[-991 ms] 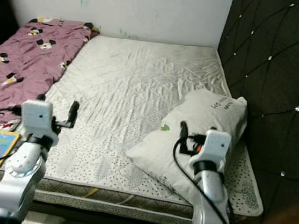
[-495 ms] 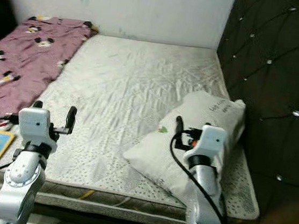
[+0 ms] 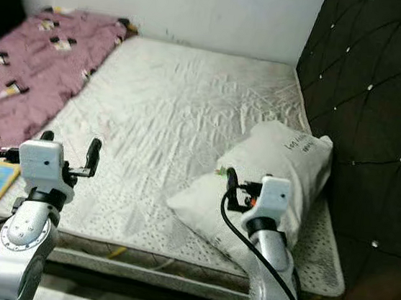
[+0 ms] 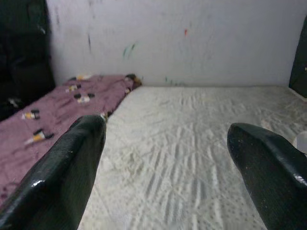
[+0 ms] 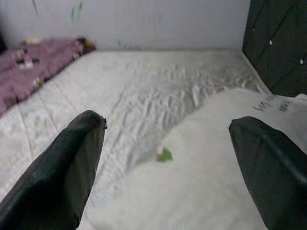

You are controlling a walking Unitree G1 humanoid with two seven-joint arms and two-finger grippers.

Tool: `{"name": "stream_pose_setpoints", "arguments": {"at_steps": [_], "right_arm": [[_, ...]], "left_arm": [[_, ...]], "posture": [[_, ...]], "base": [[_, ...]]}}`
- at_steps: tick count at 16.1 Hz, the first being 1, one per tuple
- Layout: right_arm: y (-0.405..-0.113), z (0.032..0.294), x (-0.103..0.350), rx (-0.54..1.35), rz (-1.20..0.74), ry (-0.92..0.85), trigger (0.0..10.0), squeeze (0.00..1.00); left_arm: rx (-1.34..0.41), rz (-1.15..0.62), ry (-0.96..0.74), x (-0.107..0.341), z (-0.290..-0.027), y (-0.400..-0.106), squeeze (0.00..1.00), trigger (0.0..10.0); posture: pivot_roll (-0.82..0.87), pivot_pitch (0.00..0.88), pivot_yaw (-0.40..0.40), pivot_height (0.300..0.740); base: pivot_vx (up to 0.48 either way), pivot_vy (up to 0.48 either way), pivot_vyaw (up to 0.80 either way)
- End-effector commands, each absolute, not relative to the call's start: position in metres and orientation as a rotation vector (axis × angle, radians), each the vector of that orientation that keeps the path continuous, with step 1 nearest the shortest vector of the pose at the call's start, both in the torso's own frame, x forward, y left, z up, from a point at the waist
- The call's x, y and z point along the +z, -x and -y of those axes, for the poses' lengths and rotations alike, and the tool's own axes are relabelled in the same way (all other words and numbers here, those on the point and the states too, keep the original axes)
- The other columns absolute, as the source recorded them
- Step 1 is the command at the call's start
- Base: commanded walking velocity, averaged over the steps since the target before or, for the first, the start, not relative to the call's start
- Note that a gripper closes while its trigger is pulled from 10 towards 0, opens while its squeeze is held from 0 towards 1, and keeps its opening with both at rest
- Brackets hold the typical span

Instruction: Clean up the room

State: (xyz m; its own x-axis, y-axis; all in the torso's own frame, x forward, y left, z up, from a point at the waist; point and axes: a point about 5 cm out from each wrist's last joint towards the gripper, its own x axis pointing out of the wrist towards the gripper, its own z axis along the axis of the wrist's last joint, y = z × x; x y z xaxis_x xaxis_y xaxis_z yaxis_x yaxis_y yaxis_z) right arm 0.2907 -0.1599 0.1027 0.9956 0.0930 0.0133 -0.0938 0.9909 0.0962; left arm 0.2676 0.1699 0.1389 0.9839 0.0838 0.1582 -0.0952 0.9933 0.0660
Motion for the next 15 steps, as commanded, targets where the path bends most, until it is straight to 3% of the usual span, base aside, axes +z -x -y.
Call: {"name": "stream_pose_setpoints", "arguments": {"at_steps": [1, 6, 10, 15], "right_arm": [[-0.293, 0.155, 0.111, 0.136, 0.025, -0.077, 10.0, 0.00], [-0.297, 0.148, 0.116, 0.214, 0.008, -0.053, 10.0, 0.00], [-0.293, 0.147, 0.112, 0.176, -0.007, -0.094, 10.0, 0.00], [-0.291, 0.152, 0.110, 0.098, -0.001, -0.138, 10.0, 0.00]], "left_arm": [[0.117, 0.161, -0.070, 0.143, -0.172, -0.265, 0.00, 10.0], [0.189, 0.147, -0.034, 0.143, -0.174, -0.254, 0.00, 10.0], [0.189, 0.121, -0.056, 0.141, -0.178, -0.249, 0.00, 10.0], [0.134, 0.102, -0.087, 0.141, -0.178, -0.254, 0.00, 10.0]], "posture": [[0.05, 0.133, -0.041, 0.740], [0.06, 0.155, -0.108, 0.740], [0.07, 0.170, -0.061, 0.740], [0.07, 0.175, 0.005, 0.740]], "base": [[0.000, 0.000, 0.00], [0.000, 0.000, 0.00], [0.000, 0.000, 0.00], [0.000, 0.000, -0.51]]}}
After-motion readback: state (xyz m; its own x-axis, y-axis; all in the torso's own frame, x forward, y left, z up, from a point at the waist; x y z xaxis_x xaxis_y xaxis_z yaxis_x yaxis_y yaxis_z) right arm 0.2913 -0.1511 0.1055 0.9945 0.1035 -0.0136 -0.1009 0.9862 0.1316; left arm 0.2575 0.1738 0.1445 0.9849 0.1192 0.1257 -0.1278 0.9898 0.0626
